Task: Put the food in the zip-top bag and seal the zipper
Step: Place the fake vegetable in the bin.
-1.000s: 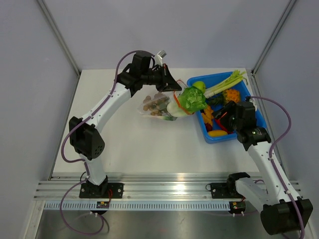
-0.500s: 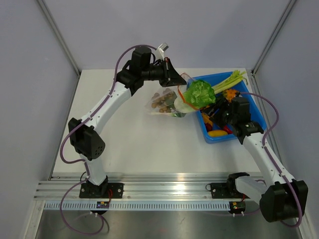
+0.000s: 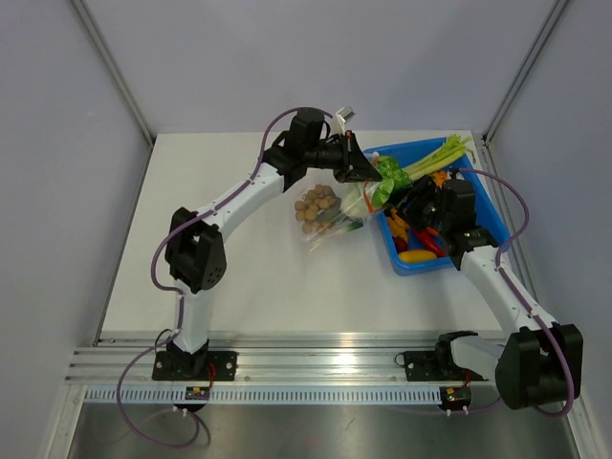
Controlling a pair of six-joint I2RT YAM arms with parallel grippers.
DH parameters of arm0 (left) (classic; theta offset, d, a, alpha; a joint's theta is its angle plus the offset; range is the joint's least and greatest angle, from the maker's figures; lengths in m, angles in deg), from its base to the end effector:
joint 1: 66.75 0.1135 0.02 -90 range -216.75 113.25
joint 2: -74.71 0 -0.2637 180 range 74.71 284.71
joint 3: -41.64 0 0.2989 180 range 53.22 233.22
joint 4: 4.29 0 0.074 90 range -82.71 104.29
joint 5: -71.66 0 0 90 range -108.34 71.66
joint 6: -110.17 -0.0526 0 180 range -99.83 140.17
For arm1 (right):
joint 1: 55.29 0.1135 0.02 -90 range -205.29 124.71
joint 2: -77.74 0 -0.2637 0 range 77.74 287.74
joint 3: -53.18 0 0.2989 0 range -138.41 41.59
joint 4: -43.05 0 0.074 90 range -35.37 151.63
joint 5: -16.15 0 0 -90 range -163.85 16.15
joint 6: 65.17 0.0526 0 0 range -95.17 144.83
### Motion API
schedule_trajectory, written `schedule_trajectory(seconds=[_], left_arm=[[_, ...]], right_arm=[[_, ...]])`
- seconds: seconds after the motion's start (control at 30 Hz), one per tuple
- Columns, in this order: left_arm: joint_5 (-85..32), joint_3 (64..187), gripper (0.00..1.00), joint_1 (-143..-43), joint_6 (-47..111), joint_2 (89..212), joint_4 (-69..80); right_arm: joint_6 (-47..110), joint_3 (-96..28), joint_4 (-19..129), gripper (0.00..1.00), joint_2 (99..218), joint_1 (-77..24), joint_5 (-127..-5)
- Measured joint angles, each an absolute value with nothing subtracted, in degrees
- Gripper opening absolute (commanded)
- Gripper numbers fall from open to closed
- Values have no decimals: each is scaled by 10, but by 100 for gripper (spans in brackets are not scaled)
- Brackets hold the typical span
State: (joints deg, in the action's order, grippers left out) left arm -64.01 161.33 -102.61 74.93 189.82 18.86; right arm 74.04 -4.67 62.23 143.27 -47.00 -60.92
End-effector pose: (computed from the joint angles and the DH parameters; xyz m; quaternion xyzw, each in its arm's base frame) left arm 0.4114 -0.3438 0.3409 0.1006 0.7753 -0.6041 0.1544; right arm 0.3137 0.0576 0.2570 0.2407 0.8138 0.3343 0.4099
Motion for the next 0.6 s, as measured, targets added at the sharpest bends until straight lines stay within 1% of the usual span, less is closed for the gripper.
schedule_trajectory(seconds=[0.13,0.37,0.6], left_arm=[[-643,1611,0,-1026,759,1925,170],[-648,1606,0,-1026,772,1928,143],[-654,1604,0,-1026,785,1928,125]], right_arm=[[745,-36,613,67,1428,-470,-614],[750,-28,613,67,1409,-479,-624],[767,-15,599,63,1435,-497,-616]])
